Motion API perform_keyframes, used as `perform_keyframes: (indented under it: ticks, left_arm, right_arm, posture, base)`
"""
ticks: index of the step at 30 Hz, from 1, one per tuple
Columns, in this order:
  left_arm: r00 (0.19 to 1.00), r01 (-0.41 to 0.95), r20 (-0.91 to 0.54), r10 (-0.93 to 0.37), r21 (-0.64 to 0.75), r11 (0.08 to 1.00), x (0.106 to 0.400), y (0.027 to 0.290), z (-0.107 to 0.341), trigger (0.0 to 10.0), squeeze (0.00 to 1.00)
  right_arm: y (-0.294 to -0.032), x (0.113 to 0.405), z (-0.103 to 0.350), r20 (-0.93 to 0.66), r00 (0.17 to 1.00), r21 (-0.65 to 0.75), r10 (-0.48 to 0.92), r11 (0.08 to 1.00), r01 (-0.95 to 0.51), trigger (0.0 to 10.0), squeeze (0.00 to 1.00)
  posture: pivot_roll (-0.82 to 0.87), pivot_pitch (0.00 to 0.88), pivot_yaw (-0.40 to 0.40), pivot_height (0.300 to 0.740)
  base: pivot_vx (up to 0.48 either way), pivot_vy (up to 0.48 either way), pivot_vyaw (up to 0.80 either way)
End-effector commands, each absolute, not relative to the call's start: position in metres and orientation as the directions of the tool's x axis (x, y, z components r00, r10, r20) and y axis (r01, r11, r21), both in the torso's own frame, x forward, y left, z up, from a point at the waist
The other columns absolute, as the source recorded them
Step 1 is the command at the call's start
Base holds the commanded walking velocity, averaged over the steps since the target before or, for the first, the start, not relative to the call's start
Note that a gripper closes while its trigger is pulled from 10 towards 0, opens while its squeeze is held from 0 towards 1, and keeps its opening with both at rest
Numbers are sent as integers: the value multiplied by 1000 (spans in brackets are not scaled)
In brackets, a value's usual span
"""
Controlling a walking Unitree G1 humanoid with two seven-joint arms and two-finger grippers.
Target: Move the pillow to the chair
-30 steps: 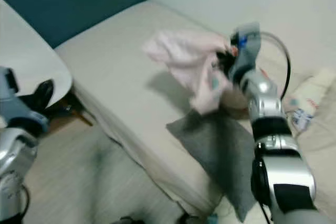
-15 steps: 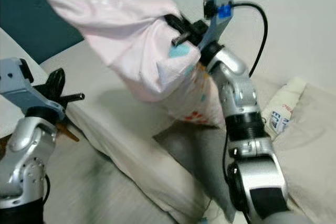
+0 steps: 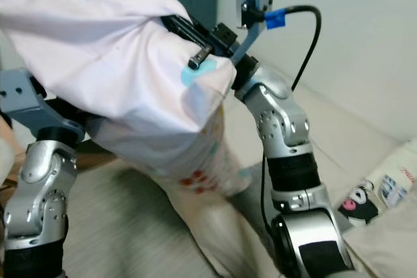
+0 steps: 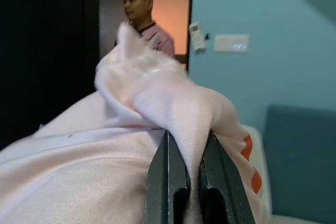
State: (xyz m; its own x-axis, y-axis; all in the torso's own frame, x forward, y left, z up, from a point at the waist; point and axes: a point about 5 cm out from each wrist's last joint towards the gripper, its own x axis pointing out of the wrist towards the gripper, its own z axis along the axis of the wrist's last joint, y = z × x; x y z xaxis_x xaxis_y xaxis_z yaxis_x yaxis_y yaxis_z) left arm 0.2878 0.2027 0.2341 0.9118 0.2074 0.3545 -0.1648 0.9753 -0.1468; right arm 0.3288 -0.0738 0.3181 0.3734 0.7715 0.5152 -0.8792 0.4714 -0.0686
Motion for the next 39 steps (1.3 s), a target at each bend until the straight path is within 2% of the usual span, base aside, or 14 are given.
perform_keyframes:
  ticks: [1,7,21,23,24,26,27,39]
  left_arm:
    - [917,-178,338,211,-126,976,288,203,227,10000,0]
    - [931,-180,311,190,-59,982,281,201,216,10000,0]
    - [944,-149,295,146,-12,989,275,187,204,10000,0]
    - [941,-212,272,199,21,977,275,194,200,10000,0]
    - [940,-231,264,217,22,973,275,196,198,10000,0]
    - [939,-240,260,226,21,971,275,197,197,10000,0]
    - [938,-246,255,234,15,969,275,198,196,10000,0]
    - [951,-202,243,193,12,979,278,184,192,10000,0]
  right_arm:
    - [-71,321,328,547,326,-103,771,449,-887,0,0]
    - [-69,326,291,467,404,-28,787,469,-883,0,0]
    - [-61,316,265,406,416,28,814,444,-896,0,0]
    - [-59,318,258,366,443,22,819,468,-883,0,0]
    - [-59,320,255,344,457,12,820,483,-876,7020,0]
    - [-59,320,253,331,465,5,821,491,-871,7020,0]
    - [-59,321,251,321,476,11,819,499,-866,10000,0]
    - [-60,322,240,298,505,41,810,518,-855,10000,0]
  posture:
    - [0,0,-103,735]
    - [6,0,-103,735]
    - [4,0,-91,735]
    - [3,0,-87,735]
    - [3,0,-87,735]
    - [3,0,-87,735]
    - [3,0,-87,735]
    - [0,0,-75,735]
  base:
    - [0,0,800]
    - [0,0,800]
    - [0,0,800]
    - [274,0,400]
    - [307,0,0]
    - [307,0,0]
    - [480,0,0]
    - [480,0,82]
